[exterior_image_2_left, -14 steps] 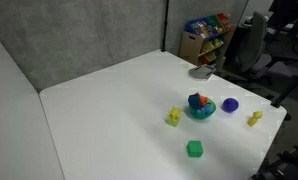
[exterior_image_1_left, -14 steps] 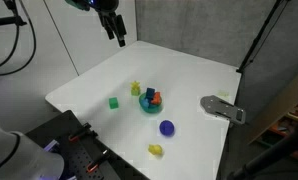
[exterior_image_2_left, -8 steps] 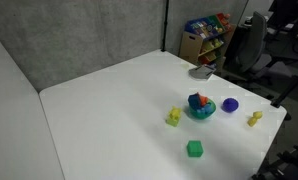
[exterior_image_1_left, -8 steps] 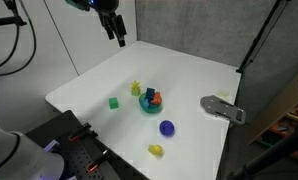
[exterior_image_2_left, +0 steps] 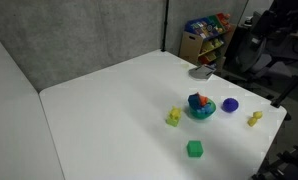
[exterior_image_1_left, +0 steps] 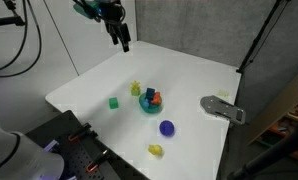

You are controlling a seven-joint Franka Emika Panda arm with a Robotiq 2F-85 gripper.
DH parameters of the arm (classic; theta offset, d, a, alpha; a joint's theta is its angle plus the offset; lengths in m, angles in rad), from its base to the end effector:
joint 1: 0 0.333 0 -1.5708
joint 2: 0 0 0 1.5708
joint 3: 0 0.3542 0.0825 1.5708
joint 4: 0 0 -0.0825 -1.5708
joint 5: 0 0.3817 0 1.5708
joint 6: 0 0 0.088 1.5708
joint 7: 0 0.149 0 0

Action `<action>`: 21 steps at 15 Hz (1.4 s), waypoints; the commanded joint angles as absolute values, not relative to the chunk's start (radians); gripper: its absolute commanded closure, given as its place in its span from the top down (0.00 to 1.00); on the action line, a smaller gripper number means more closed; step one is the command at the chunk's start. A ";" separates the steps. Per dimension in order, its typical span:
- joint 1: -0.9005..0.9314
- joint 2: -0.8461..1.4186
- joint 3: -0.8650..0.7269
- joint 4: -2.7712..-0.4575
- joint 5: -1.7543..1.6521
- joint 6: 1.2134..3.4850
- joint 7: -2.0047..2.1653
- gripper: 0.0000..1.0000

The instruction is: Pick up the light blue toy from the green bowl and put it on the table

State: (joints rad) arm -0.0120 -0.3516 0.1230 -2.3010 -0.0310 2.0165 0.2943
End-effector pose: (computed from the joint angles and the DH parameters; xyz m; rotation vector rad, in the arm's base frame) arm 0.4361 0.0488 0.4857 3.0707 -0.2724 0.1189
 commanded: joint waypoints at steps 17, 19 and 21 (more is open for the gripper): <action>0.049 0.292 0.034 -2.099 -0.218 2.294 0.238 1.00; 0.057 0.352 0.018 -2.086 -0.204 2.292 0.242 1.00; 0.057 0.405 0.008 -2.064 -0.185 2.272 0.220 1.00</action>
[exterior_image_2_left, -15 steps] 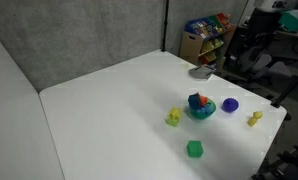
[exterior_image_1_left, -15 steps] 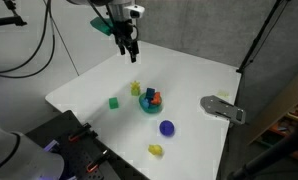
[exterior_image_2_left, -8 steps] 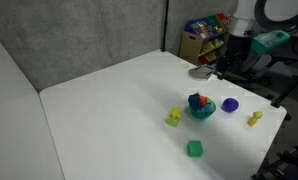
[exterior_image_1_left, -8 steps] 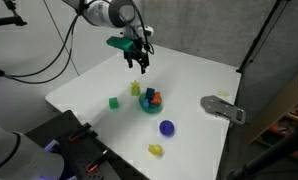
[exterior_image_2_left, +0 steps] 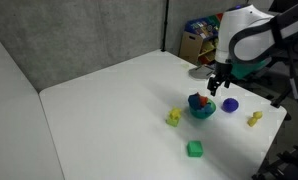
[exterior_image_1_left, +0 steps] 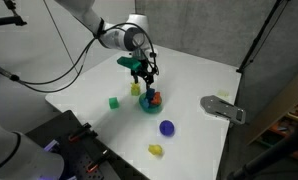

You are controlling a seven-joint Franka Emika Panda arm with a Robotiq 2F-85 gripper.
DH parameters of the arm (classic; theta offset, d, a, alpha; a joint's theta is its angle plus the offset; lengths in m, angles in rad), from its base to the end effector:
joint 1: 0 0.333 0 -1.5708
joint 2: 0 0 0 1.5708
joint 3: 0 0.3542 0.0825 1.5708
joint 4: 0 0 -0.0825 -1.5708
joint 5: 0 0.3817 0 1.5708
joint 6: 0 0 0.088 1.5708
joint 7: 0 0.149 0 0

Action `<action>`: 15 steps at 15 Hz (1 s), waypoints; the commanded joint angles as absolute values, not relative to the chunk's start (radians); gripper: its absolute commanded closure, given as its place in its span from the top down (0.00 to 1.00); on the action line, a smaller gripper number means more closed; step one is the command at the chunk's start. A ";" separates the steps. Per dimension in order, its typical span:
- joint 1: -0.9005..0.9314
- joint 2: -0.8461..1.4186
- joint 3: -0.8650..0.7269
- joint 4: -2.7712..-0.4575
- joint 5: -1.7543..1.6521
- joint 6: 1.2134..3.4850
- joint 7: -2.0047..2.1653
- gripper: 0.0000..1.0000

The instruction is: Pick up the light blue toy from the green bowl and put it on the table

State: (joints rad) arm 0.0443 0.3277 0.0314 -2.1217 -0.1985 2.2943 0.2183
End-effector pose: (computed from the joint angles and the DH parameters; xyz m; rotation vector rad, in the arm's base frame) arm 0.5632 0.0321 0.2404 2.9859 -0.0005 -0.1996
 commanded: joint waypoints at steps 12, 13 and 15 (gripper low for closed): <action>0.067 0.553 -0.020 -1.978 -0.151 2.286 0.214 1.00; 0.055 0.556 -0.007 -1.984 -0.131 2.328 0.187 1.00; 0.043 0.568 0.005 -1.995 -0.102 2.417 0.166 1.00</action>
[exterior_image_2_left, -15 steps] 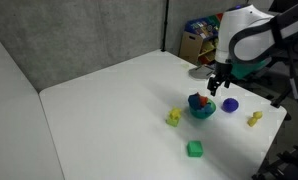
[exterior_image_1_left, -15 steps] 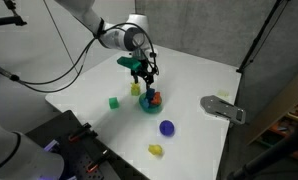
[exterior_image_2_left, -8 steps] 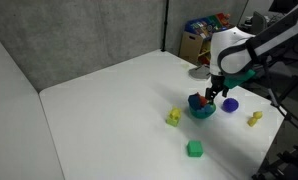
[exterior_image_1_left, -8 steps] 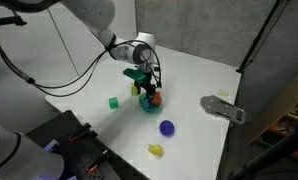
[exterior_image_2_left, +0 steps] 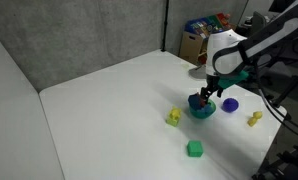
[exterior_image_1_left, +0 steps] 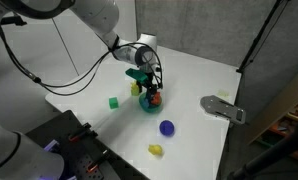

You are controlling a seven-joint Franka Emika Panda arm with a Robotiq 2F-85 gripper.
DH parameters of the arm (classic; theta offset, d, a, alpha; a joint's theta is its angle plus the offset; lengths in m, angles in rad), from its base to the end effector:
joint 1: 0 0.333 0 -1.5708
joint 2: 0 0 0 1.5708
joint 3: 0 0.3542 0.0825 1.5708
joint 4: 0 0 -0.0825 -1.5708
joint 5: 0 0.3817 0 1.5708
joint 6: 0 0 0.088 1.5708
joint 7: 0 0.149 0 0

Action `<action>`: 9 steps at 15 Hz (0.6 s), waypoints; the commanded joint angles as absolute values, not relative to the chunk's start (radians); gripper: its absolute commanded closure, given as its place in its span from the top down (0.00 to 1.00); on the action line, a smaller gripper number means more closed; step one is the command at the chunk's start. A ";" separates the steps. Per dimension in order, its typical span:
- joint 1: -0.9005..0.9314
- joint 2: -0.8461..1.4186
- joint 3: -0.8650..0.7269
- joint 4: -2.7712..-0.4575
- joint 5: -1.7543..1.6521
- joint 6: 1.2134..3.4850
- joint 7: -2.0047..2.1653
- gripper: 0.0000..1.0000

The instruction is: Pick up the light blue toy from the green bowl and put it on the table

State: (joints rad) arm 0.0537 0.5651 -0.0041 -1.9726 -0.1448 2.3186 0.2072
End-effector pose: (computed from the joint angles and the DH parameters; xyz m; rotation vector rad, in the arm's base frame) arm 0.5976 0.0225 0.1564 3.0008 -0.0705 -0.3083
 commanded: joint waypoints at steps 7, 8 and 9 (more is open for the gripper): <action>0.026 0.619 0.023 -2.020 -0.004 2.573 0.087 1.00; 0.034 0.629 0.013 -2.021 -0.007 2.590 0.097 1.00; 0.039 0.638 0.005 -2.023 -0.013 2.605 0.104 1.00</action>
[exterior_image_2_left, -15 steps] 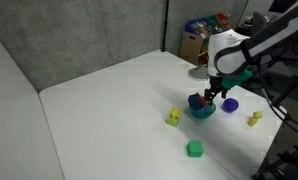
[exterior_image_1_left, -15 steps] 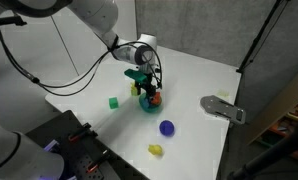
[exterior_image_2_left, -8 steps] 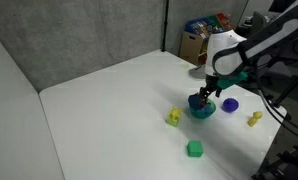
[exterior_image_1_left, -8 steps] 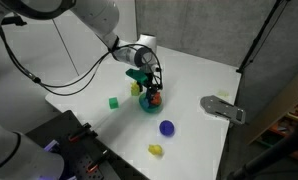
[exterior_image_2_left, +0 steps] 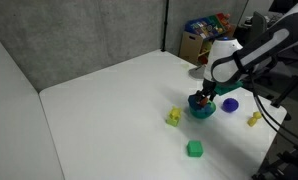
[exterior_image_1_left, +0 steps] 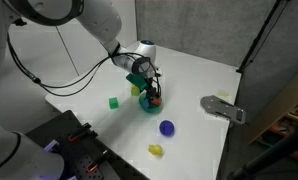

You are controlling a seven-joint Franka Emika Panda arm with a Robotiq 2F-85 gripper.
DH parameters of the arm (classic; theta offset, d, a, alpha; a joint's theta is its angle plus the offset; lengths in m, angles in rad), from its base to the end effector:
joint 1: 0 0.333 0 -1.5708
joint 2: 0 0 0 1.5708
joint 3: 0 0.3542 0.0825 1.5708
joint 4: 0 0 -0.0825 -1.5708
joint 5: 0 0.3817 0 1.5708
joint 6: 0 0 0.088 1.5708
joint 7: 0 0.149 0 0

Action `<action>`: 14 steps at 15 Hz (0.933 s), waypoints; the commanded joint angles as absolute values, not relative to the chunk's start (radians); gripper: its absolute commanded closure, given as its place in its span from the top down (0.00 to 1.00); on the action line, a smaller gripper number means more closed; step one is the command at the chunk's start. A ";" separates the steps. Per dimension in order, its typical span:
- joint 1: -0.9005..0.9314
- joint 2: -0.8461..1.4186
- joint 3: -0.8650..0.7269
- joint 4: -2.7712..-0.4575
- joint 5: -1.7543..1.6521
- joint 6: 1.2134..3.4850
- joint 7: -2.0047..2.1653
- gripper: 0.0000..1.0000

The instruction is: Pick up the light blue toy from the green bowl and put it on the table

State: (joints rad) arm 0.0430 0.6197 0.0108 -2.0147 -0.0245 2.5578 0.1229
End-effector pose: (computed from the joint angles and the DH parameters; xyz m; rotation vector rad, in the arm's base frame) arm 0.6059 0.0325 0.1246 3.1253 -0.0780 -0.1183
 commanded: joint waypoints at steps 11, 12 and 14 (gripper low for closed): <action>0.029 0.710 0.004 -2.017 0.015 2.634 0.108 0.72; 0.031 0.708 0.000 -2.015 0.018 2.630 0.115 0.65; 0.026 0.695 0.000 -2.012 0.031 2.615 0.118 0.51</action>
State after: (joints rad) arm 0.0387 0.7054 -0.0022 -2.0186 0.0055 2.6323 0.1230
